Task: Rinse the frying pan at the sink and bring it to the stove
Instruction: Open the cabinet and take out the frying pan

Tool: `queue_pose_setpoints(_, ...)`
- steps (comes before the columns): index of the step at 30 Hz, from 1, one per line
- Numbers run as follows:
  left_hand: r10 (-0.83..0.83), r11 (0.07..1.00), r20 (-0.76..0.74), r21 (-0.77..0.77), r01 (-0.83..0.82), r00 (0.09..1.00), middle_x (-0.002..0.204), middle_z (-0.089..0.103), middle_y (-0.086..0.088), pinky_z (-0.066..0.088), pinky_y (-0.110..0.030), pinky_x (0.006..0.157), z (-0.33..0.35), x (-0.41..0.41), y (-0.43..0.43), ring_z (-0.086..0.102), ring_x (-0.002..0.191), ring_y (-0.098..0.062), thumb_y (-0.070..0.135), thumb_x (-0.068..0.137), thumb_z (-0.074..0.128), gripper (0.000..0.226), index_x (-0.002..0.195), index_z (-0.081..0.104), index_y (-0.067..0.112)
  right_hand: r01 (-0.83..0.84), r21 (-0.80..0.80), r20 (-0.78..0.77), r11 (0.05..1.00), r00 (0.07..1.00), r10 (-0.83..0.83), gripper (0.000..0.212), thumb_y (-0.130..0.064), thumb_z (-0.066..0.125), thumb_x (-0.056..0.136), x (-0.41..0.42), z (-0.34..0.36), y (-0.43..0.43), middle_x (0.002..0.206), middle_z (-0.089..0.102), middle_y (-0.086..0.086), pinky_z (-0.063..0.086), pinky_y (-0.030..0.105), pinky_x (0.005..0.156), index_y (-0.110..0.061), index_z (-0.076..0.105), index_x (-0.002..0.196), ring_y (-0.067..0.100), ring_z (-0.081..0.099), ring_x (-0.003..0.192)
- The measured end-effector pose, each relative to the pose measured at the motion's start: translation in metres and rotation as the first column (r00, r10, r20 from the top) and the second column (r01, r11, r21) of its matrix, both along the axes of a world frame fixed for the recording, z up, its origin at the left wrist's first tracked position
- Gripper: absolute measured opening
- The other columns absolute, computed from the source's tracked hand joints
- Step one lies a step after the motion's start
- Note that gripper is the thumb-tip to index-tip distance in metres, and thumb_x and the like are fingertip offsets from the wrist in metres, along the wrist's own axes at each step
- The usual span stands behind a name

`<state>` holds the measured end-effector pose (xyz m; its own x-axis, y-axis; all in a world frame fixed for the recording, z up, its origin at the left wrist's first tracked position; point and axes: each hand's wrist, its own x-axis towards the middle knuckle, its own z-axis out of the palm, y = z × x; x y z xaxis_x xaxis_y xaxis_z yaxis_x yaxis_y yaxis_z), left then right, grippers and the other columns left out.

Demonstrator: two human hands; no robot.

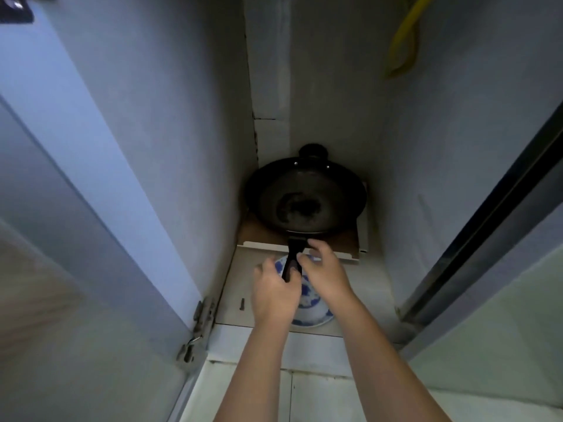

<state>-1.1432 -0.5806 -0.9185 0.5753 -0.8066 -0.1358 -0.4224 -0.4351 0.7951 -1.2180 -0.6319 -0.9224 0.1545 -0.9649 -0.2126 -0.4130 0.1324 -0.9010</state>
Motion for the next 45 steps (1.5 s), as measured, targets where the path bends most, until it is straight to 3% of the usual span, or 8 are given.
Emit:
queue_pose_setpoints(6,-0.023,0.999,-0.038,0.022,0.024,0.999,0.122,0.056,-0.005,0.048,-0.032,0.078,-0.019,0.005,-0.004,0.059,0.101,-0.022,0.036,0.089,0.053,0.048,0.133,0.043,0.021,0.017,0.134,0.196,0.991,0.98,-0.044,0.046,-0.02,0.055,0.092,0.008,-0.028,-0.004,0.129,0.055,0.009,0.044,0.032,0.098,-0.018,0.041,0.136,0.022,0.055,0.115)
queue_pose_setpoints(12,-0.139,0.989,-0.198,-0.076,0.126,0.97,0.1,0.06,0.007,0.045,-0.014,0.064,-0.024,0.001,-0.003,0.058,0.086,-0.011,0.022,0.088,0.059,0.043,0.13,0.047,0.024,0.002,0.238,0.365,0.971,0.927,-0.091,0.05,-0.014,0.055,0.092,0.011,-0.029,-0.015,0.12,0.06,0.014,0.05,0.018,0.072,-0.018,0.038,0.139,0.02,0.06,0.1)
queue_pose_setpoints(21,-0.107,0.994,-0.568,-0.069,0.082,0.816,0.077,0.065,-0.006,0.039,-0.017,0.037,-0.029,0.004,-0.005,0.052,0.041,-0.006,-0.001,0.081,0.057,0.06,0.121,0.046,0.041,0.016,0.39,0.467,0.921,0.858,-0.213,0.064,-0.016,0.057,0.09,0.02,-0.036,-0.022,0.131,0.053,0.015,0.054,0.039,0.083,-0.027,0.026,0.145,0.03,0.059,0.11)
queue_pose_setpoints(25,-0.104,0.995,-0.578,-0.052,0.09,0.81,0.081,0.066,-0.003,0.038,-0.018,0.036,-0.03,0.006,-0.005,0.049,0.04,-0.008,-0.003,0.079,0.056,0.067,0.128,0.043,0.042,0.009,0.387,0.427,0.922,0.884,-0.188,0.063,-0.02,0.056,0.091,0.023,-0.033,-0.024,0.125,0.056,0.013,0.053,0.028,0.066,-0.023,0.025,0.146,0.024,0.06,0.095)
queue_pose_setpoints(30,-0.092,0.996,-0.577,-0.053,0.075,0.811,0.1,0.065,0.001,0.038,-0.018,0.037,-0.031,0.005,-0.004,0.049,0.044,-0.008,-0.005,0.076,0.057,0.072,0.133,0.043,0.037,-0.013,0.38,0.316,0.925,0.942,-0.117,0.038,-0.029,0.054,0.092,0.027,-0.032,-0.02,0.096,0.064,0.011,0.051,0.029,0.068,-0.006,0.053,0.122,0.022,0.062,0.084)
queue_pose_setpoints(37,-0.051,0.997,-0.59,-0.081,0.004,0.806,0.098,0.067,-0.003,0.036,-0.015,0.035,-0.026,0.001,-0.002,0.049,0.04,-0.006,-0.009,0.078,0.057,0.07,0.134,0.047,0.032,0.019,0.324,0.295,0.946,0.948,-0.12,0.031,-0.025,0.049,0.094,0.029,-0.027,-0.017,0.086,0.061,0.008,0.048,0.028,0.066,-0.003,0.056,0.114,0.02,0.059,0.08)
queue_pose_setpoints(43,-0.086,0.995,-0.582,-0.097,0.035,0.809,0.09,0.068,0.0,0.036,-0.017,0.035,-0.015,-0.005,0.003,0.047,0.034,-0.002,-0.008,0.078,0.057,0.069,0.134,0.047,0.032,0.048,0.286,0.34,0.957,0.929,-0.148,0.021,-0.023,0.05,0.094,0.022,-0.021,-0.013,0.066,0.055,0.003,0.042,0.024,0.053,-0.011,0.054,0.077,0.014,0.055,0.061)
queue_pose_setpoints(45,-0.1,0.994,-0.567,-0.101,0.051,0.817,0.093,0.067,-0.002,0.036,-0.015,0.034,-0.01,-0.004,0.005,0.047,0.033,-0.002,-0.009,0.077,0.056,0.07,0.133,0.047,0.031,0.056,0.281,0.362,0.958,0.918,-0.16,0.021,-0.021,0.051,0.094,0.02,-0.017,-0.011,0.064,0.054,0.004,0.042,0.021,0.048,-0.009,0.054,0.077,0.014,0.055,0.058)
